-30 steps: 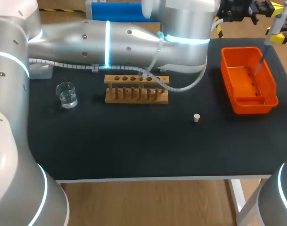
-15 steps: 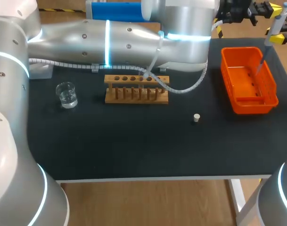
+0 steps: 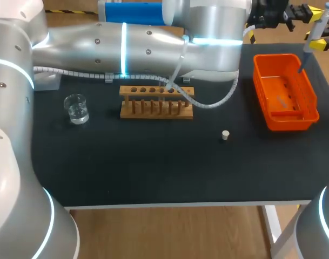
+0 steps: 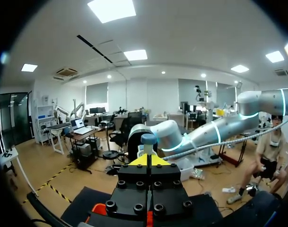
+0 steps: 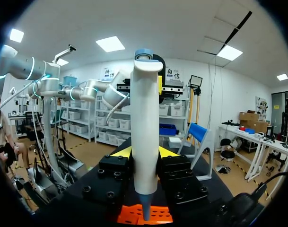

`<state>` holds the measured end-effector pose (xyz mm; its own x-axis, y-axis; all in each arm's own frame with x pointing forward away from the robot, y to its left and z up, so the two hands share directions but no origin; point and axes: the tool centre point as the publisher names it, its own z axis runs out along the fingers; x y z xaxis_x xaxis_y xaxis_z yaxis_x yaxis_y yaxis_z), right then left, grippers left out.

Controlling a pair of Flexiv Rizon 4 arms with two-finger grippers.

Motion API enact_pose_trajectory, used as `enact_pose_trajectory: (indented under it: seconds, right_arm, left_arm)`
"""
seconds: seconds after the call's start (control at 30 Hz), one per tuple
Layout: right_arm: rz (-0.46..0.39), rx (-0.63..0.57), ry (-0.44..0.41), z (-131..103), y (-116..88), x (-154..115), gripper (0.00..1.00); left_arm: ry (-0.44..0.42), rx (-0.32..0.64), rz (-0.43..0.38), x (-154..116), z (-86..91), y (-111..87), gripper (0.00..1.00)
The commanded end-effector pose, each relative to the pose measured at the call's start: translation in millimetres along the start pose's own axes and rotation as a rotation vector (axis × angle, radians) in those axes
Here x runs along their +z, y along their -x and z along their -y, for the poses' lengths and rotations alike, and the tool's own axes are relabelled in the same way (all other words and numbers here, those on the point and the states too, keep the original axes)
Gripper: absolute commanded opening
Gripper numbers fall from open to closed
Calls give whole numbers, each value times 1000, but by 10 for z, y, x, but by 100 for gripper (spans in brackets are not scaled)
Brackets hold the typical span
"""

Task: Invert the test tube, pick up the pipette, mount the tip to pipette, aspirate from beaker and dispense into the tube, eject the tip, return the pipette, and cap with the stopper.

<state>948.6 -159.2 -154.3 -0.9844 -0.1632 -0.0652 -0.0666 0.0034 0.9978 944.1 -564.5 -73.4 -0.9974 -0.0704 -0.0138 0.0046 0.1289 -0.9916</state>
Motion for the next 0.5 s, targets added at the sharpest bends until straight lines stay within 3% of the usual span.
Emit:
enact_pose_trajectory:
  seconds: [0.03, 0.23, 0.27, 0.3, 0.33, 0.5]
  right_arm:
    - [-9, 0, -2, -119, 33, -3, 0]
    - [-9, 0, -2, -119, 33, -3, 0]
    - [-9, 0, -2, -119, 33, -3, 0]
    - [-9, 0, -2, -119, 33, -3, 0]
    - [-9, 0, -2, -119, 33, -3, 0]
    - [-9, 0, -2, -119, 33, -3, 0]
  left_arm:
    - [-17, 3, 19, 56, -162, -22, 0]
    - [-8, 18, 32, -8, 31, -14, 0]
    - [-6, 21, 33, -25, 79, -8, 9]
    - [-5, 23, 37, -47, 126, -2, 47]
    - [-5, 24, 38, -65, 167, 2, 100]
    - [21, 52, 11, -173, 331, 26, 100]
